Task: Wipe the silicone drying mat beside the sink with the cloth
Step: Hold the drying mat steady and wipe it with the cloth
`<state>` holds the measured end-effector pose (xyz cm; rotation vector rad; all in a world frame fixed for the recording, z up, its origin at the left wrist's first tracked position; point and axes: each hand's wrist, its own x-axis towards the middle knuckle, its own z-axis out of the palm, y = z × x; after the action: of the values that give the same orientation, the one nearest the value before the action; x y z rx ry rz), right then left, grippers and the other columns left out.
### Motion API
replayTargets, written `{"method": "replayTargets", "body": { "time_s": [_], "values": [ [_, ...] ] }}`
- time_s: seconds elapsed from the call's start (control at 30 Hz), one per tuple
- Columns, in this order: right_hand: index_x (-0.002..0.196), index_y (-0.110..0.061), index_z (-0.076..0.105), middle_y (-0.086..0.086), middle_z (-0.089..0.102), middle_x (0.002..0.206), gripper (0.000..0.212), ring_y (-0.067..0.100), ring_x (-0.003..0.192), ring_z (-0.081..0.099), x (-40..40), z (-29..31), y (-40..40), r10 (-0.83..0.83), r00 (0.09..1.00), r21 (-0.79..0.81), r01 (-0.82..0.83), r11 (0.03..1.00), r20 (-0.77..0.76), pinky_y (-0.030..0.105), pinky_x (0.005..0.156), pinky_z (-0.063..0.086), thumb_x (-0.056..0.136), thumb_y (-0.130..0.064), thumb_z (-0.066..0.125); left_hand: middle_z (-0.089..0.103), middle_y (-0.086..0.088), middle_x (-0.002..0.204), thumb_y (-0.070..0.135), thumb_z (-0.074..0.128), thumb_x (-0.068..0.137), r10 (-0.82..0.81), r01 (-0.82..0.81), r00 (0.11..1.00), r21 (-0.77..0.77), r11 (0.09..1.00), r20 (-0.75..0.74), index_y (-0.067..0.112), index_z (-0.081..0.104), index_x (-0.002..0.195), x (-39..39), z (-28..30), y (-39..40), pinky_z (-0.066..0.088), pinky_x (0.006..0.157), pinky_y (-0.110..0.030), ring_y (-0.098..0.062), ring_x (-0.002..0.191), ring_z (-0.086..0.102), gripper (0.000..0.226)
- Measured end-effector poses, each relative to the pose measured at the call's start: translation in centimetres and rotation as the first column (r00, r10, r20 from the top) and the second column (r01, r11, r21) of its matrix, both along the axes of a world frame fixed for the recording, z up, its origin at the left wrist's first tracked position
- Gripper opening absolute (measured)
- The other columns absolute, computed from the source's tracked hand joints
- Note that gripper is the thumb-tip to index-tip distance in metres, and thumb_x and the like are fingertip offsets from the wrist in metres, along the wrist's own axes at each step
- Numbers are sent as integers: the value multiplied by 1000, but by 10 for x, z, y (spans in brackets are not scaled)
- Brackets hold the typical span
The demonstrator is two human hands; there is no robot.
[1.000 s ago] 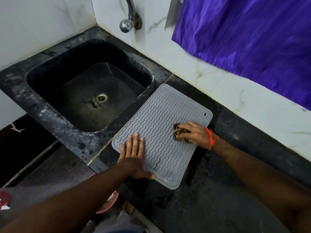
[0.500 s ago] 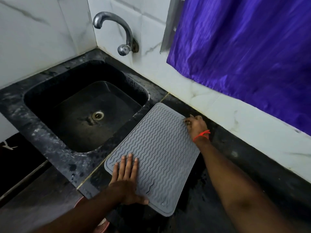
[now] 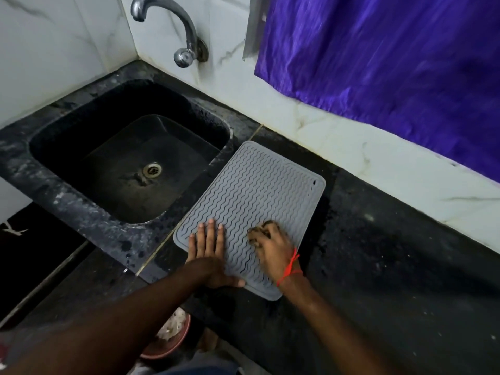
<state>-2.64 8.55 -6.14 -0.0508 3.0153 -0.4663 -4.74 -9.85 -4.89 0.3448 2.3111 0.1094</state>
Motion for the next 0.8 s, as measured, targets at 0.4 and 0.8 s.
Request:
{"method": "replayTargets", "body": {
  "time_s": [0.4, 0.8],
  "values": [
    [115, -16, 71, 9, 63, 114, 28, 22, 107, 60, 45, 43, 2, -51, 990, -431, 105, 896, 135, 37, 99, 48, 91, -8, 61, -43, -25, 148, 42, 62, 92, -67, 70, 976, -6, 998, 207, 7, -29, 149, -28, 32, -4, -2, 122, -57, -47, 142, -29, 113],
    [107, -15, 69, 8, 61, 110, 44, 33, 95, 62, 67, 0, -12, -160, 984, -56, 156, 986, -76, 38, 85, 57, 67, 2, 63, -43, -23, 151, 65, 49, 91, 58, -56, 998, 56, 997, -37, 20, -28, 152, -6, -7, 5, -10, 120, -54, -45, 141, -34, 108]
  ]
}}
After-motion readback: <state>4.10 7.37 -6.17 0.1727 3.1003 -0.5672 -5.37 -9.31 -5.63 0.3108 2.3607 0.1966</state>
